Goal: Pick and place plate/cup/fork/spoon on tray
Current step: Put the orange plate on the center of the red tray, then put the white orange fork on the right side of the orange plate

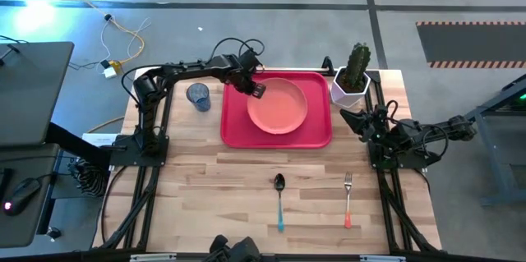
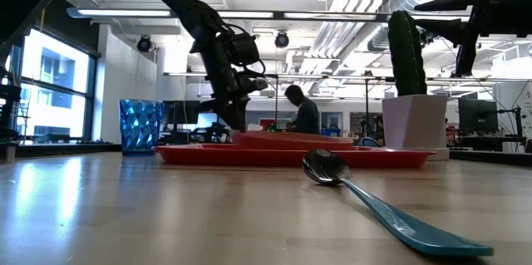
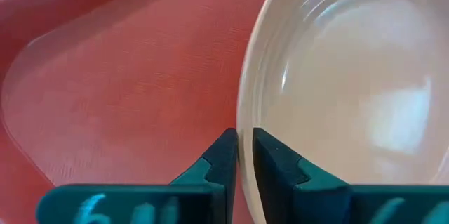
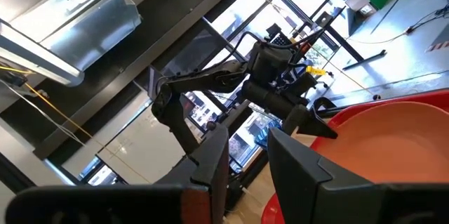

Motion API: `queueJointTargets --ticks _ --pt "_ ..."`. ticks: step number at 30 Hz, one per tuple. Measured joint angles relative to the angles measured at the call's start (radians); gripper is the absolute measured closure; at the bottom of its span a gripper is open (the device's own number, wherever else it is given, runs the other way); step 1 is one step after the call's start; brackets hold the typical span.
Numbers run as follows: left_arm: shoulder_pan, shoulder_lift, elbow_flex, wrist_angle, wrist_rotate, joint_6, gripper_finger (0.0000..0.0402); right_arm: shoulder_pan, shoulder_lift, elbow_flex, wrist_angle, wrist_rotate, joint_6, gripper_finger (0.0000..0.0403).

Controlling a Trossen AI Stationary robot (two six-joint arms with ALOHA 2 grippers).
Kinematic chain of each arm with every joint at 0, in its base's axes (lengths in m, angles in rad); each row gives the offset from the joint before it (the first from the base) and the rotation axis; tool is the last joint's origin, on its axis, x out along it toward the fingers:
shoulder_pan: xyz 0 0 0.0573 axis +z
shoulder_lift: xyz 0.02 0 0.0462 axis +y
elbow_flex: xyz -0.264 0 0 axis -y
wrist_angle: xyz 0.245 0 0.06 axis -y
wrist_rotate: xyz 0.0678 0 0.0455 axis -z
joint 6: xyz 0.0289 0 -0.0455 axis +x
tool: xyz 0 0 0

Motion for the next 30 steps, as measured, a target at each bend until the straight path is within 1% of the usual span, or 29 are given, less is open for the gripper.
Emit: queueJointTargets --ticks 13,16,22,25,28,30 --pt "0.005 -0.004 0.001 0.002 -0.008 0.0 0.0357 0.0 0.0 0.0 0.002 0.0 0.0 0.0311" --pt "0.012 -0.016 0.02 -0.016 0.005 0.016 0.0357 0.0 0.0 0.0 0.019 -0.012 0.0 0.0311" --pt "0.014 -0.062 0.108 -0.077 0.024 0.079 0.0357 0.0 0.0 0.0 0.113 -0.122 0.0 0.0311" --pt "0.008 -0.108 0.13 -0.09 0.074 0.12 0.0357 0.0 0.0 0.001 0.192 -0.208 0.001 0.0311" --pt "0.0 -0.169 0.132 -0.11 0.136 0.151 0.0357 0.0 0.005 0.05 0.175 -0.274 0.001 0.0311" --pt "-0.011 -0.214 0.132 -0.125 0.158 0.182 0.0357 0.0 0.021 0.107 0.125 -0.299 0.0 0.0311"
